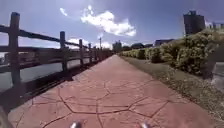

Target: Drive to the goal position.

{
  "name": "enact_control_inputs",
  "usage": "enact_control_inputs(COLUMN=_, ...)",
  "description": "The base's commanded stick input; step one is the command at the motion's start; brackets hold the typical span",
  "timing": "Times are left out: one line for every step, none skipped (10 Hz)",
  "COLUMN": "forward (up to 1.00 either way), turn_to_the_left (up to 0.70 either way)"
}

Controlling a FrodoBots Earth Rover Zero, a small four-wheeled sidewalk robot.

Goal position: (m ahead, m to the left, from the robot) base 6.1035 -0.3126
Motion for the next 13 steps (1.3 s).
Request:
enact_control_inputs(forward=0.85, turn_to_the_left=-0.07)
enact_control_inputs(forward=0.85, turn_to_the_left=0.00)
enact_control_inputs(forward=0.85, turn_to_the_left=0.00)
enact_control_inputs(forward=0.85, turn_to_the_left=0.00)
enact_control_inputs(forward=0.85, turn_to_the_left=0.00)
enact_control_inputs(forward=0.85, turn_to_the_left=0.00)
enact_control_inputs(forward=0.85, turn_to_the_left=0.00)
enact_control_inputs(forward=0.85, turn_to_the_left=0.00)
enact_control_inputs(forward=0.85, turn_to_the_left=0.00)
enact_control_inputs(forward=0.85, turn_to_the_left=0.00)
enact_control_inputs(forward=0.85, turn_to_the_left=0.00)
enact_control_inputs(forward=0.85, turn_to_the_left=0.00)
enact_control_inputs(forward=0.85, turn_to_the_left=0.00)
